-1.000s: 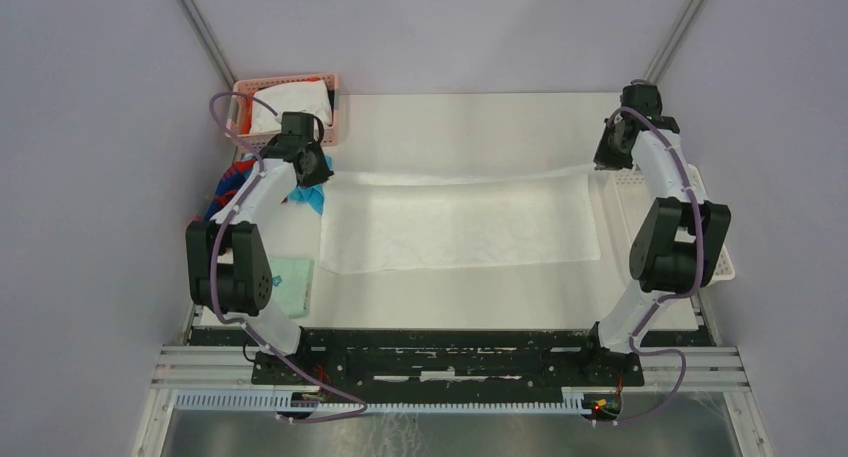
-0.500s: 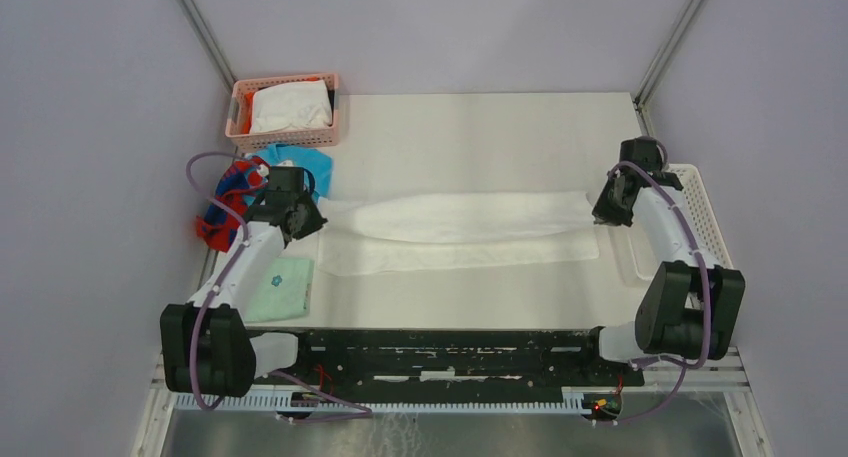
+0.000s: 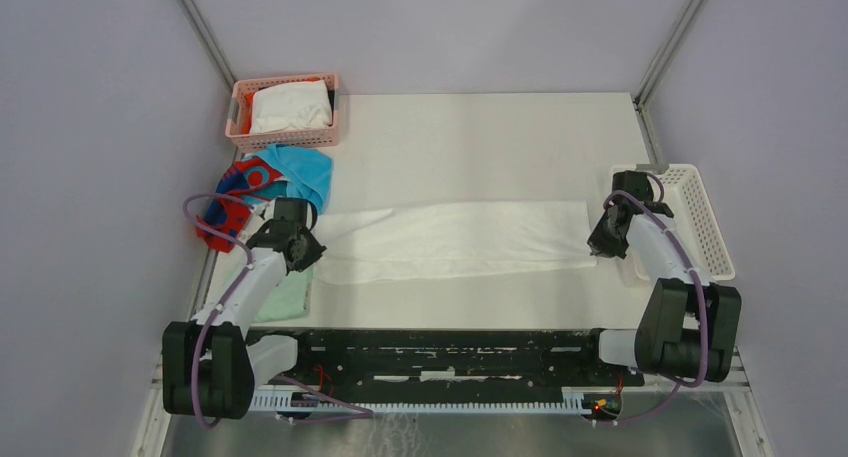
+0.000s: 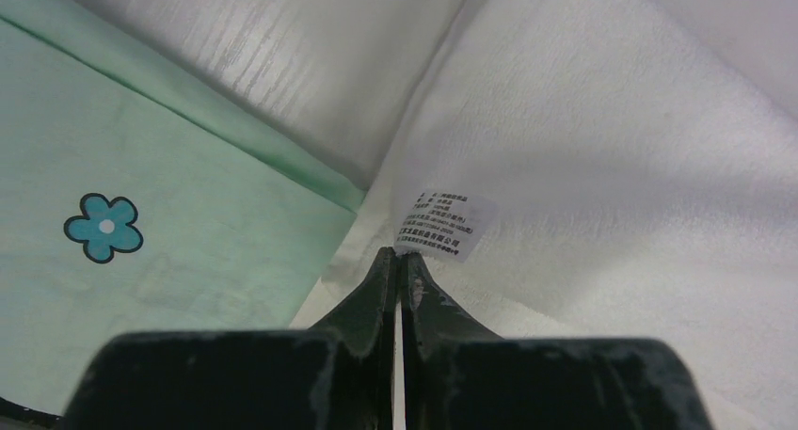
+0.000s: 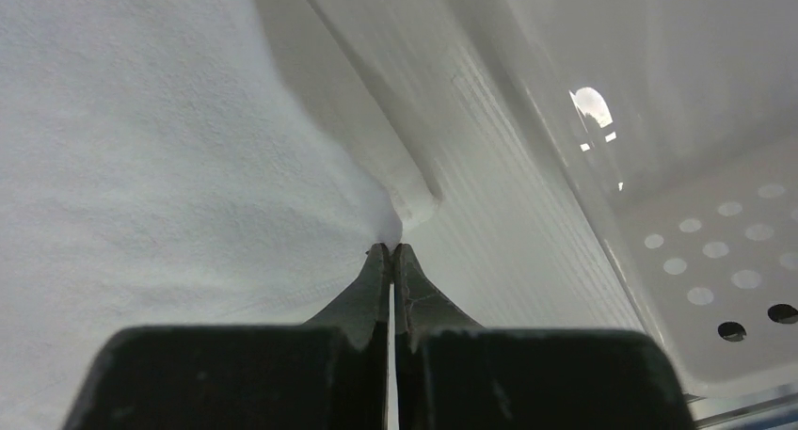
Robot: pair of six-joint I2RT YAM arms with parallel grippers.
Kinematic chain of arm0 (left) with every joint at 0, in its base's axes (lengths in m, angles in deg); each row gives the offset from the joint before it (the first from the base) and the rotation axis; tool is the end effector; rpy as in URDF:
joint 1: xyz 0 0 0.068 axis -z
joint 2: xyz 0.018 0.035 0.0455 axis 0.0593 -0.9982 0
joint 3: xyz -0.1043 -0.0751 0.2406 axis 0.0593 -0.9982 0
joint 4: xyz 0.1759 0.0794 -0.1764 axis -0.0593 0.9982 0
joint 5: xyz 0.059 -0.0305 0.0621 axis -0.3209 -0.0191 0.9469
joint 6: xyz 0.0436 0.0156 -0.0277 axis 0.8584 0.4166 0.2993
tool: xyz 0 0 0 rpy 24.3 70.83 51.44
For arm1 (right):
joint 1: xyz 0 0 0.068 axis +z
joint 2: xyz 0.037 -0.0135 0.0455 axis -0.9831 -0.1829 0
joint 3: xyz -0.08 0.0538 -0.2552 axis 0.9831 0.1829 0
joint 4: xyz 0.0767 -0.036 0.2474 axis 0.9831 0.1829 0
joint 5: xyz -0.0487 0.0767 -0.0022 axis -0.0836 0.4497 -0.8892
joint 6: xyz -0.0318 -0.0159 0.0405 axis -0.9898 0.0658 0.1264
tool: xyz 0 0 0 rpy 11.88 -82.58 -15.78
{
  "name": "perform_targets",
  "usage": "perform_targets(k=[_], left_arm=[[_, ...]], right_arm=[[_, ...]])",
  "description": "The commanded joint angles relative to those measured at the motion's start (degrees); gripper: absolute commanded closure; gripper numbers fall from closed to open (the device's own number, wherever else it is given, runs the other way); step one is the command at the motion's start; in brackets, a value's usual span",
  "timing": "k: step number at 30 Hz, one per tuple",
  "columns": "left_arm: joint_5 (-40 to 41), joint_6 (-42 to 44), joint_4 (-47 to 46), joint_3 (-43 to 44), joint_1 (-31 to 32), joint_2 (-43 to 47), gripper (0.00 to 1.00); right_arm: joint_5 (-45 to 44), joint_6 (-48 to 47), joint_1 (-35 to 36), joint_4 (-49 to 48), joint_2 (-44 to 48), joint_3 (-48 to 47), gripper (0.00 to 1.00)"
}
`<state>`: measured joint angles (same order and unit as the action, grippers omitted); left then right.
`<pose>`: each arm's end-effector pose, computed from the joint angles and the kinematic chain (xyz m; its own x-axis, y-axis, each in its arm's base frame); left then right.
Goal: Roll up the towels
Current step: Fold the towel at the center of the board.
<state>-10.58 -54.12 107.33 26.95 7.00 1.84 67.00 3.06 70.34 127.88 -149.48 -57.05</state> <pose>0.2016 -0.0060 0.1885 -0.6506 -0.5773 -0.4935 -0.5672 0.8014 -0.1898 0.2318 -0.0415 0.2068 -0.7121 0.5836 -0.3902 0.6055 0.7919 0.0794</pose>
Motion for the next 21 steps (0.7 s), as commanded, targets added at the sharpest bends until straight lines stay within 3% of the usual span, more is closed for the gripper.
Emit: perform_targets(k=[1,8,15,21], left_arm=[[4.4,-3.8,-0.7,0.8,-0.3,-1.6,0.95],[5.9,-4.0,0.7,1.4,-0.3,-1.3,0.92],[6.5,0.3,5.3,9.7,-0.4,0.0,0.93],[3.5,-0.9,7.7,7.8,-0.4,3.5,0.93]], right_arm=[[-2.4,1.6,-0.3,-2.2,-2.3,0.7,1.00],[-4.5,1.7,-0.3,-1.0,-1.6,0.3,1.00],[-7.8,1.2,-0.4,4.3,3.1,-6.2,1.00],[-7.4,2.1,-0.4,6.6,7.0,-4.1,1.00]])
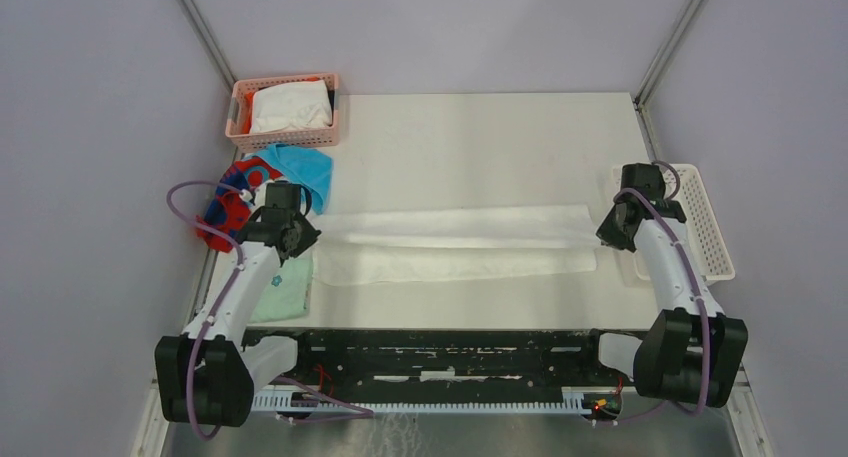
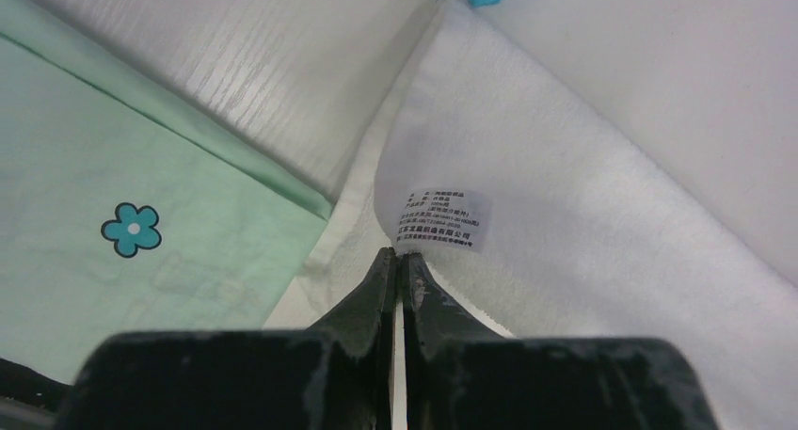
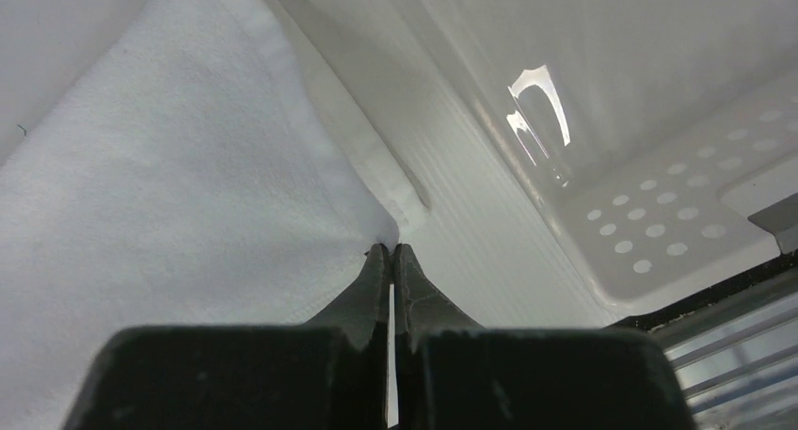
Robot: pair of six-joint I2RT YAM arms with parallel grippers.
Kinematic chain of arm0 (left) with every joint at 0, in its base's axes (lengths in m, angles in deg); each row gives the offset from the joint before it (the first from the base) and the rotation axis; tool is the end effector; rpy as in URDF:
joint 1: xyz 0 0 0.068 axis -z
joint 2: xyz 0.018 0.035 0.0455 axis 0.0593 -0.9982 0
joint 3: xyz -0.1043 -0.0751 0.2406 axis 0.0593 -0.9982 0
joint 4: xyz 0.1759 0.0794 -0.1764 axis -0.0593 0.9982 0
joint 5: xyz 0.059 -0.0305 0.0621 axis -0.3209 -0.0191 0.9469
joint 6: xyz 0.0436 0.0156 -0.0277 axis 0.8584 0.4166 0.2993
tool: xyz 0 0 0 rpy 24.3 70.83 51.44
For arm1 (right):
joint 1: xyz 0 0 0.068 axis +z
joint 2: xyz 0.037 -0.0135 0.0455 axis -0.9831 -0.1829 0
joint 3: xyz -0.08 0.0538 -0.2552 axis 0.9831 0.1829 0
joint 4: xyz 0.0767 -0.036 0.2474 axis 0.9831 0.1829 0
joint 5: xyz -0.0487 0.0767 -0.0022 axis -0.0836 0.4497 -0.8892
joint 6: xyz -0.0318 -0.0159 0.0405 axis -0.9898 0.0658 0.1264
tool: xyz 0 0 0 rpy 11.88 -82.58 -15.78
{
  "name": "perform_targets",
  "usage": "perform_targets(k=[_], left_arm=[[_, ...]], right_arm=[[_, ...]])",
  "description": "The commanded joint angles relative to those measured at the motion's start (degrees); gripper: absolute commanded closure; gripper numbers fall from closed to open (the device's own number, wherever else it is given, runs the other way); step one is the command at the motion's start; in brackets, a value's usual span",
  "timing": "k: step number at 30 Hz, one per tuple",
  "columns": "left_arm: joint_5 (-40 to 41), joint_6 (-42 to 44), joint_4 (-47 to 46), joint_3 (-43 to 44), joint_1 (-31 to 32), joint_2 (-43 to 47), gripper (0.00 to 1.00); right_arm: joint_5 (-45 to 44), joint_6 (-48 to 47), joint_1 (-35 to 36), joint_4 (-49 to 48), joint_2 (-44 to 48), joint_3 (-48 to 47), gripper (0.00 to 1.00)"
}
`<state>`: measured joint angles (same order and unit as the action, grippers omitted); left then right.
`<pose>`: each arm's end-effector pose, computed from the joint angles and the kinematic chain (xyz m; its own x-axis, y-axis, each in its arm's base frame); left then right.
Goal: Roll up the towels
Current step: Fold the towel at the center of the board.
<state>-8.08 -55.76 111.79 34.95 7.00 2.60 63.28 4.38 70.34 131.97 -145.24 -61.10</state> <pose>0.2127 -0.0052 0.2293 -0.5798 -0.5974 -0.5539 -0.5873 0.7777 -0.2240 0.2261 -0.0429 0.2405 -0.6547 0.5899 -0.4726 0.6375 0.7669 0.0740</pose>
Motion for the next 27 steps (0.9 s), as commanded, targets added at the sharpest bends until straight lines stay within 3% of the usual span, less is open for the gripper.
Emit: perform_targets(k=[1,12,14,16,20,27], left_arm=[[1.1,0.4,3.4,-1.2,-0.4,3.3,0.93],[-1.6,-7.4,4.1,-8.1,-0.3,4.5,0.84],[-2.1,-8.8,4.2,-9.2,-0.3,5.2,0.72],[-1.9,-9.3,4.8,-8.9,-0.3,6.2,0.59],[-1.3,-7.6,7.2,-4.9,-0.3,10.0,0.46],[-5.1,1.3,2.2,3.9,-0.3,7.9,0.40]], right_arm=[[-3.6,1.1,-0.4,2.7,3.2,0.6,1.00],[-3.5,2.3,-0.4,1.0,2.6,6.9,0.95],[-3.7,2.1,-0.4,0.9,2.7,6.7,0.81],[-3.5,1.4,-0.4,1.0,3.5,5.8,0.73],[-3.2,-0.9,-0.4,2.7,6.4,2.9,0.59],[11.5,-4.8,2.4,-7.1,7.6,0.6,0.40]])
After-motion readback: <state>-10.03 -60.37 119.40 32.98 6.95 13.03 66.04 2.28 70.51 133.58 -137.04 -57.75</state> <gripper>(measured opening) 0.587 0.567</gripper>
